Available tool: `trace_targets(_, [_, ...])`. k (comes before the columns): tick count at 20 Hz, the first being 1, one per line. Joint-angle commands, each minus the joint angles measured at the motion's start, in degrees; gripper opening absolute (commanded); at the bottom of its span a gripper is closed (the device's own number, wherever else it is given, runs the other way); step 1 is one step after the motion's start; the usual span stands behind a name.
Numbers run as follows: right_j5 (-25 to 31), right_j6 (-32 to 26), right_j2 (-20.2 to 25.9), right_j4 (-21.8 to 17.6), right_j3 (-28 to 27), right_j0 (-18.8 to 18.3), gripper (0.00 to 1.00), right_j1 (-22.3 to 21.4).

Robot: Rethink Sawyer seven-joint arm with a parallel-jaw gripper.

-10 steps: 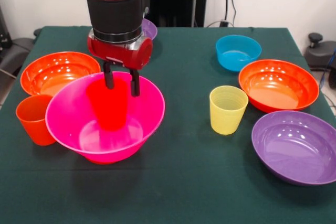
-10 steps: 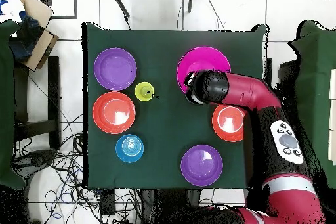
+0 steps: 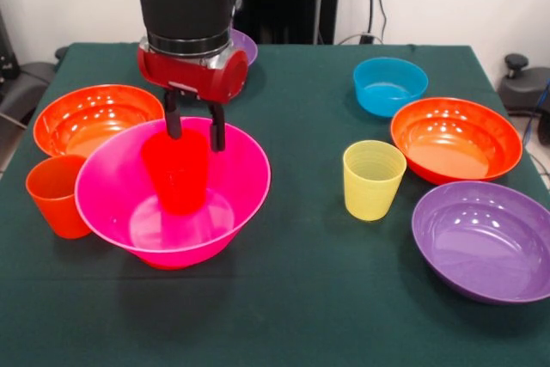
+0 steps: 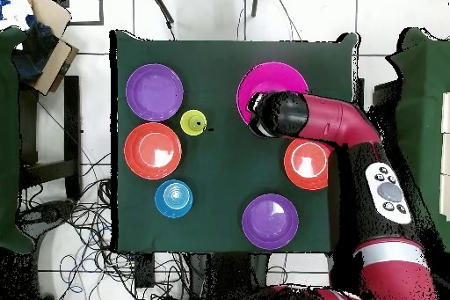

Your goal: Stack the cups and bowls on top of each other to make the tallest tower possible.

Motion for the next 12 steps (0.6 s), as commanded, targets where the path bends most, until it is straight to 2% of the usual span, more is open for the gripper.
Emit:
trace_targets(1, [7.4,-7.8,2.8,-3.0,1.0,1.6,1.00,-1.5])
trace_targets(12, [10.6,-9.1,3.5,-2.6,0.2,0.9,1.00,-3.7])
